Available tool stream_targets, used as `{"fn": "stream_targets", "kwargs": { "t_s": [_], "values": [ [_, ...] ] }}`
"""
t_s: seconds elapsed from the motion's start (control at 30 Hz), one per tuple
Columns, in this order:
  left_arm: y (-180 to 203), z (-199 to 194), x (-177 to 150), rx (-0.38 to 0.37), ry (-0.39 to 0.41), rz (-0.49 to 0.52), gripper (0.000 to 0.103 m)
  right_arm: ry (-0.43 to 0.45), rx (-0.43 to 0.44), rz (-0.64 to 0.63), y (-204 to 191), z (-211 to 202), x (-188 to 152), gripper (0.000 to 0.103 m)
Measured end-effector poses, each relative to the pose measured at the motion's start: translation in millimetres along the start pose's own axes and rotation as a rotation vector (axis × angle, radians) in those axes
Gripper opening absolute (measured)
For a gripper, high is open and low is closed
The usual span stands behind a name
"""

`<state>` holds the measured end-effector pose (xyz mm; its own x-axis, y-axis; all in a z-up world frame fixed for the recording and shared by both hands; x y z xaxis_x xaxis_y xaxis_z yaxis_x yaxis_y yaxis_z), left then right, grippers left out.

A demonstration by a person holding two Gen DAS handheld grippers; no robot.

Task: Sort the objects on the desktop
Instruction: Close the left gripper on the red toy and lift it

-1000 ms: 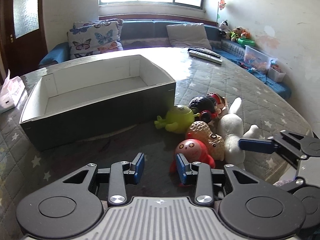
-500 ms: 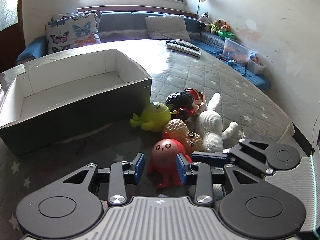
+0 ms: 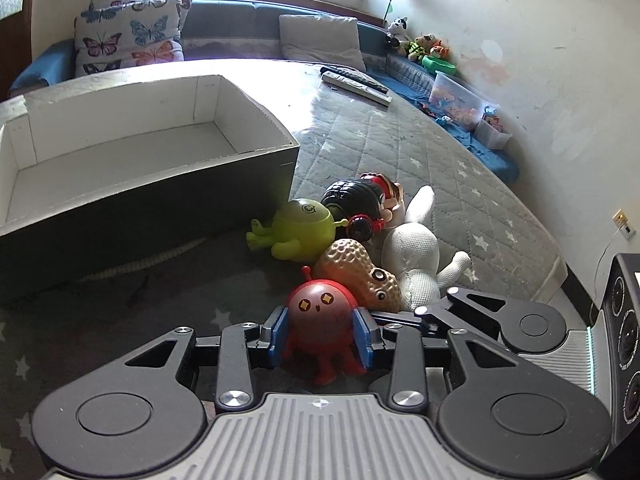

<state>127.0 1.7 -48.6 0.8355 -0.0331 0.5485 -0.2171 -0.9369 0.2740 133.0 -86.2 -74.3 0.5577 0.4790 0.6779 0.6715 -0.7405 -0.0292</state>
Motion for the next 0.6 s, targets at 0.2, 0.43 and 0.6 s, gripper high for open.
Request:
{"fn": "stream_targets", "kwargs": {
  "t_s": [0.2,0.43,0.6],
  "values": [
    [-8.0,1.0,1.5,-0.03,0.0,-0.035,0.041,-0.001,0.001,0.006,1.8,1.5,0.8,0.061],
    [-16.1,4.1,5.5,-0.059,0.005,-0.079,0.043,-0.003,0.005,0.017,4.1,5.6,5.3,0.055],
    [-23.1,4.9,5.1,-0.097,0.0,-0.117,0.044,-0.011,0.005,0.023,5.3,8.6,6.0,0.051]
  ]
}}
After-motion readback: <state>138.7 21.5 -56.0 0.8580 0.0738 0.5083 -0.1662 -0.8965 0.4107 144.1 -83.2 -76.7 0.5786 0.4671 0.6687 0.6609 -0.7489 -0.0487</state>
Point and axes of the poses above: each gripper's, at about its wrist camera, not at the fingertips, and z roughly the way its jaws point, y to its right, x to its top, the point moved 9 cm from there along z, roughly the way its jaws point, and after that the axes turned 6 degrees about -y, right-handed, at the moved point
